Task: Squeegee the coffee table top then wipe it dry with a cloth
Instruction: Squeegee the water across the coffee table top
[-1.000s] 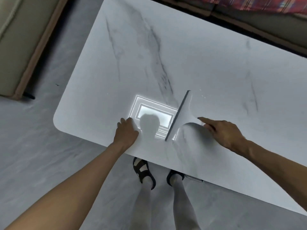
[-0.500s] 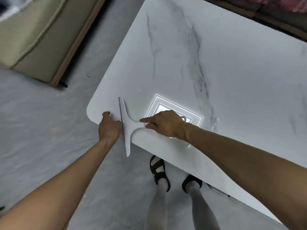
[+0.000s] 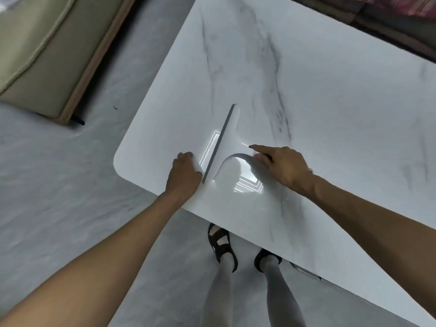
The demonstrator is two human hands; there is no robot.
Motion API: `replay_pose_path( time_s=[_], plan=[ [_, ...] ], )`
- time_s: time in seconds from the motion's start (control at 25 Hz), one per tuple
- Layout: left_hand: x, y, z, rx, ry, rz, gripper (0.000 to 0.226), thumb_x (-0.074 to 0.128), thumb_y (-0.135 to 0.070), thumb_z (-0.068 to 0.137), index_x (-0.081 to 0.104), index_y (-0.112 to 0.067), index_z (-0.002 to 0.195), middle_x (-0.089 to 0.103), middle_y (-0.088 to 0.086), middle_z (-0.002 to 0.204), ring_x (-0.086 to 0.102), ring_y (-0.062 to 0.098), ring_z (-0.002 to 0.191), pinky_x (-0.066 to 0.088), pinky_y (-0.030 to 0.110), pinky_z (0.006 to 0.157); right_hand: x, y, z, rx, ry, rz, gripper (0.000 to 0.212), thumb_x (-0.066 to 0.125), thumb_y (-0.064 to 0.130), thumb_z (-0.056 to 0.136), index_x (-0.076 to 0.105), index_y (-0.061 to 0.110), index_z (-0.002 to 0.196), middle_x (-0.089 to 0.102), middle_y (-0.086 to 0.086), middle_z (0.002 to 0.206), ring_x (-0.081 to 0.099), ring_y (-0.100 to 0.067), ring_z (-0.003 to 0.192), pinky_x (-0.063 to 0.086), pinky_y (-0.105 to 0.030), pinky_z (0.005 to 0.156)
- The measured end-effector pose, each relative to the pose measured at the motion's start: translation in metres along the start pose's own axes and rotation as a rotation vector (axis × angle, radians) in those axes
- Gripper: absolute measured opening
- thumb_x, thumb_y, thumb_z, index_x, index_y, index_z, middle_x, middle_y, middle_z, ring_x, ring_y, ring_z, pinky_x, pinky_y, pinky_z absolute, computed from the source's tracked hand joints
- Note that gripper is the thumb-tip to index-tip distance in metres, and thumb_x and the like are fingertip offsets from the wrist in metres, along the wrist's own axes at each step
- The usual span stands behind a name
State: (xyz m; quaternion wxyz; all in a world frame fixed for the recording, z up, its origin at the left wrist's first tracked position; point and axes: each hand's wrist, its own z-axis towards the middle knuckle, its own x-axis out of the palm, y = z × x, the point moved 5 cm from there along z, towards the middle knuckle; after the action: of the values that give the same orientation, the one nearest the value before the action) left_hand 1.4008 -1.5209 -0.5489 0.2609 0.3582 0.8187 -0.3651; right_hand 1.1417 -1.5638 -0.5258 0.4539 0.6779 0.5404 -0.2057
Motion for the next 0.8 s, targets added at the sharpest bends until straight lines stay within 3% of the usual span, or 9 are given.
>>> replay_pose_path(
  time_s=[0.12, 0.24, 0.32, 0.44, 0.56, 0.72, 0.8],
  plan=[
    [0.031, -0.041, 0.0, 0.123, 0.112, 0.134, 0.052, 0.052, -0.012, 0.088, 0.036, -0.009, 0.137, 0.037, 0.013, 0.139, 0.036, 0.032, 0.129, 0.039, 0.038, 0.1, -0.015, -0.075, -0.05, 0.15, -0.023, 0.003, 0.035, 0.035, 0.048, 0.099, 0.049, 0.055, 0.13, 0.07, 0.008, 0.113, 0.063, -0.023, 0.1, 0.048, -0.036, 0.085],
    [0.058, -0.065, -0.007, 0.11, 0.23, 0.259, 0.056, 0.051, -0.018, 0.09, 0.03, -0.011, 0.142, 0.023, 0.02, 0.148, 0.022, 0.042, 0.137, 0.036, 0.05, 0.106, -0.027, -0.134, -0.103, 0.268, -0.059, -0.004, 0.034, 0.034, 0.051, 0.099, 0.048, 0.056, 0.13, 0.071, 0.009, 0.113, 0.063, -0.024, 0.101, 0.049, -0.035, 0.083],
    [0.063, -0.074, -0.012, 0.125, 0.222, 0.249, 0.053, 0.052, -0.018, 0.089, 0.034, -0.011, 0.139, 0.029, 0.019, 0.145, 0.029, 0.039, 0.134, 0.038, 0.047, 0.104, -0.034, -0.157, -0.13, 0.336, -0.081, -0.01, 0.035, 0.035, 0.054, 0.099, 0.049, 0.055, 0.13, 0.069, 0.009, 0.118, 0.062, -0.025, 0.104, 0.048, -0.034, 0.082],
    [0.054, -0.078, -0.022, 0.178, 0.13, 0.088, 0.04, 0.052, -0.014, 0.087, 0.045, -0.011, 0.127, 0.049, 0.008, 0.131, 0.049, 0.028, 0.117, 0.04, 0.032, 0.085, -0.042, -0.16, -0.148, 0.356, -0.104, 0.015, 0.035, 0.035, 0.058, 0.097, 0.048, 0.056, 0.129, 0.069, 0.011, 0.118, 0.062, -0.024, 0.104, 0.045, -0.032, 0.079],
    [0.036, -0.061, -0.027, 0.118, 0.023, -0.036, 0.037, 0.049, -0.013, 0.09, 0.048, -0.015, 0.126, 0.057, 0.005, 0.125, 0.056, 0.026, 0.106, 0.042, 0.03, 0.08, -0.031, -0.115, -0.133, 0.239, -0.097, 0.077, 0.034, 0.036, 0.058, 0.096, 0.046, 0.059, 0.128, 0.069, 0.013, 0.118, 0.062, -0.022, 0.107, 0.047, -0.034, 0.083],
    [0.016, -0.01, -0.037, -0.102, -0.059, -0.11, 0.05, 0.048, -0.008, 0.088, 0.039, -0.017, 0.137, 0.052, 0.006, 0.136, 0.058, 0.025, 0.105, 0.044, 0.03, 0.078, 0.038, -0.003, -0.098, -0.133, 0.123, 0.001, 0.037, 0.032, 0.054, 0.099, 0.043, 0.054, 0.135, 0.065, 0.009, 0.126, 0.059, -0.02, 0.116, 0.046, -0.034, 0.087],
    [0.016, 0.013, -0.044, -0.167, -0.057, -0.095, 0.05, 0.047, -0.011, 0.088, 0.039, -0.016, 0.137, 0.054, 0.007, 0.134, 0.058, 0.027, 0.11, 0.044, 0.031, 0.08, 0.077, 0.038, -0.093, -0.261, 0.23, -0.047, 0.038, 0.032, 0.05, 0.1, 0.042, 0.052, 0.137, 0.067, 0.006, 0.119, 0.058, -0.02, 0.113, 0.045, -0.033, 0.084]
  ],
)
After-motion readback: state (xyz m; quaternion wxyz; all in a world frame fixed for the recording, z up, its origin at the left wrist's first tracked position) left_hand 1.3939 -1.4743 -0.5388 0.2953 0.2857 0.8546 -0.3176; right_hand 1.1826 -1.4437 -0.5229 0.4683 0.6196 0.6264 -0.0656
